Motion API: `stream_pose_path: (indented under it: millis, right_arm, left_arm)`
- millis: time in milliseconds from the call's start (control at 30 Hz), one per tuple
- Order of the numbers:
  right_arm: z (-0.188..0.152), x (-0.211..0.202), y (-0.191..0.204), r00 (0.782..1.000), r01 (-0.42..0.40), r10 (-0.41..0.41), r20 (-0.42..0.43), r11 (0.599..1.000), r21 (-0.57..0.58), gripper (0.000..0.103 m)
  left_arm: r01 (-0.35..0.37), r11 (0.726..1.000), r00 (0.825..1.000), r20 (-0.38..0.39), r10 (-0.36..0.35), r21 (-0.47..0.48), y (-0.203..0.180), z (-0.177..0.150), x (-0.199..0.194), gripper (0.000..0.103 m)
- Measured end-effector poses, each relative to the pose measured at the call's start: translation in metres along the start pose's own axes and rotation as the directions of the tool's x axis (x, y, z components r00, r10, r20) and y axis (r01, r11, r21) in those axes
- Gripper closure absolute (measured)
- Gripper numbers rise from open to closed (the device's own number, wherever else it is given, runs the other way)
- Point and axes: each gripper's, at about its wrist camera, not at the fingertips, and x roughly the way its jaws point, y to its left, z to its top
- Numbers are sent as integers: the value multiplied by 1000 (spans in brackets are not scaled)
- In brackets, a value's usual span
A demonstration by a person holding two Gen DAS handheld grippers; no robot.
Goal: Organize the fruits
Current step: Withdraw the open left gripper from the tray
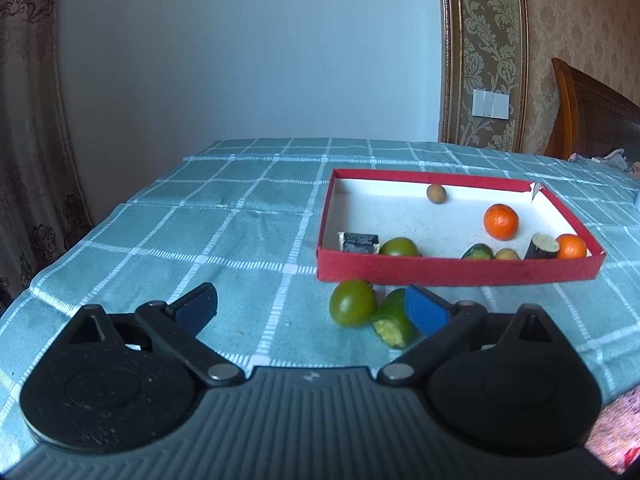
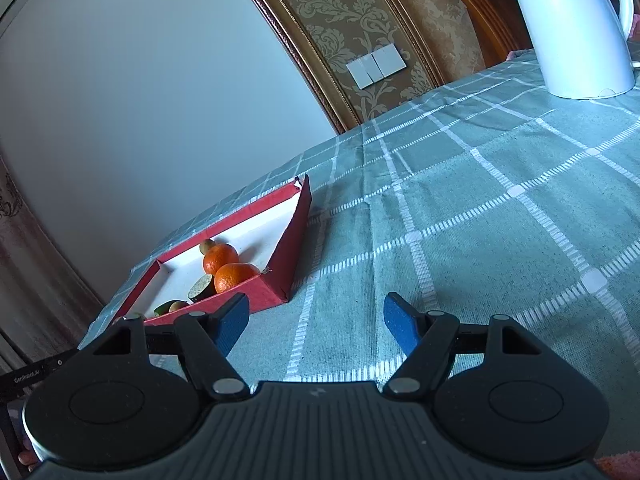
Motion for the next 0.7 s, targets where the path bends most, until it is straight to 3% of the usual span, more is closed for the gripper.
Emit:
stream_pose_path:
  millis: [200, 333, 700]
  right_arm:
    - [-1, 2, 5, 999, 41, -41, -9, 999, -22, 29]
    - [-1, 1, 9, 998, 66, -66, -5, 997, -47, 29]
    - [5, -3, 39, 996, 87, -88, 2, 989, -121, 29]
  left_arm:
    - [-33, 997, 999, -35, 31, -69, 23, -15, 16, 4]
    - [8, 991, 1000, -10, -10, -135, 35, -16, 13, 3]
    - [30, 996, 999, 19, -28, -81, 26, -19, 8, 3]
